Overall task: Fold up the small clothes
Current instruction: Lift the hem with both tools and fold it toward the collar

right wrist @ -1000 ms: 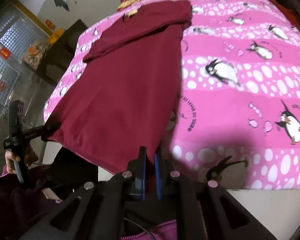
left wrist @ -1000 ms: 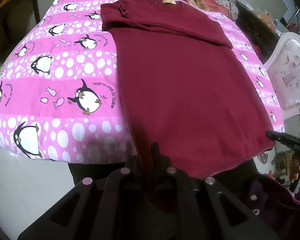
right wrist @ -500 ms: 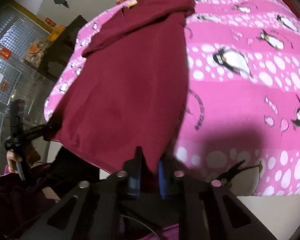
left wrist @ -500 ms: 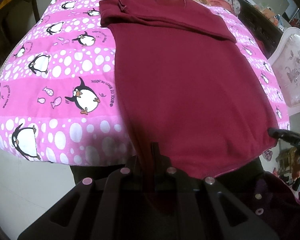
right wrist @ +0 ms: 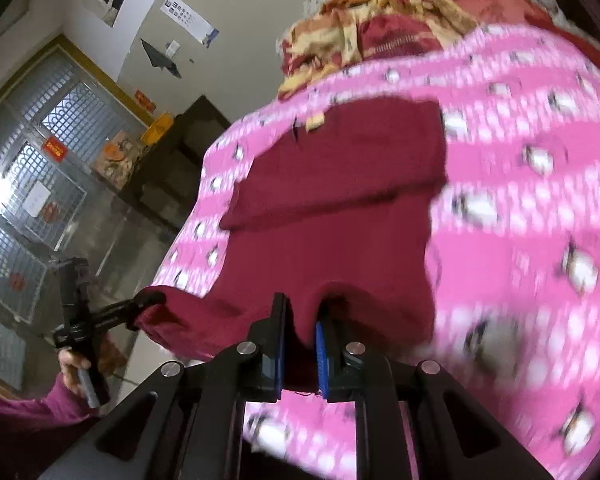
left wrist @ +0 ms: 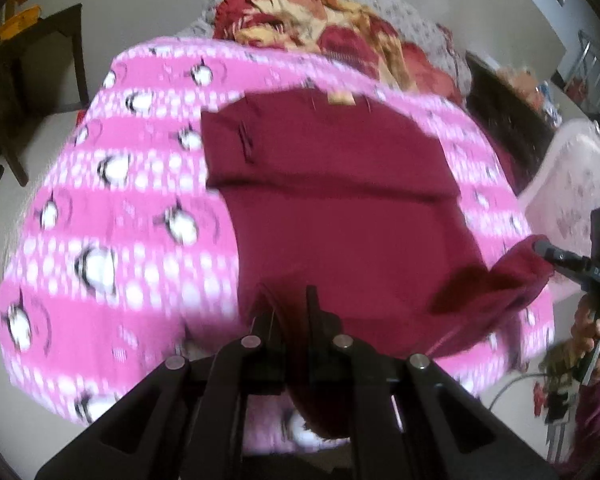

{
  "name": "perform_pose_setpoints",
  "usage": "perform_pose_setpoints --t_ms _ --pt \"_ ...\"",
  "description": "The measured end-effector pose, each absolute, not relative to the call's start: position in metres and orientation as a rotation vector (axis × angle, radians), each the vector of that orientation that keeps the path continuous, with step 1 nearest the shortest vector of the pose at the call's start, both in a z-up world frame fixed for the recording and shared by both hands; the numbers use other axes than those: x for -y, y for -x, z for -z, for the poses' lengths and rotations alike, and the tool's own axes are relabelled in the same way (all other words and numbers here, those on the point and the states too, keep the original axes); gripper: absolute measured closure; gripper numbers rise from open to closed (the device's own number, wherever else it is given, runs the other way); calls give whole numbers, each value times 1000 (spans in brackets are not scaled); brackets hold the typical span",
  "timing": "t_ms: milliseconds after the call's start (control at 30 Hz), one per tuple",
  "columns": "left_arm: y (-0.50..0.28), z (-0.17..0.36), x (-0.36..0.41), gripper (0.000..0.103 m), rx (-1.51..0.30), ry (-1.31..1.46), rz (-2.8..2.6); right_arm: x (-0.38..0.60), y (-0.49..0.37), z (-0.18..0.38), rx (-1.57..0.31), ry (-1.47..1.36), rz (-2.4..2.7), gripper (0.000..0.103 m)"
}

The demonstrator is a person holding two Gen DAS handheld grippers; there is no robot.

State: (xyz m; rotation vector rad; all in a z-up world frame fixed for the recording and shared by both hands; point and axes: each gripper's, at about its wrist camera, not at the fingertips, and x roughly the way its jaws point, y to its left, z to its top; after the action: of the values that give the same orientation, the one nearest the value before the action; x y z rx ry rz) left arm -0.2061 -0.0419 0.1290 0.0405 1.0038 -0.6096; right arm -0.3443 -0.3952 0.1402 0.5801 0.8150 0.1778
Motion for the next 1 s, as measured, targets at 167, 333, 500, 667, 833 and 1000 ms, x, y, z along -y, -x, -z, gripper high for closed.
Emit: perform_pose_setpoints --t_ms 167,333,500,667,833,1000 --pt "157 -141 64 97 -955 -5 579 414 298 -153 -783 -565 -142 89" --pt "99 -143 90 97 -955 23 551 440 243 -151 -775 -591 -85 89" --pt "55 -137 115 97 -950 -2 515 463 193 -141 -781 -611 -55 89" --pt "13 -121 134 97 -976 -8 483 484 144 -120 -821 -632 -24 89" --pt "-20 -95 148 97 -1038 -6 470 500 111 -98 -856 -660 -11 89" --pt "-40 -79 149 90 -1088 58 482 519 102 -80 -882 -763 2 83"
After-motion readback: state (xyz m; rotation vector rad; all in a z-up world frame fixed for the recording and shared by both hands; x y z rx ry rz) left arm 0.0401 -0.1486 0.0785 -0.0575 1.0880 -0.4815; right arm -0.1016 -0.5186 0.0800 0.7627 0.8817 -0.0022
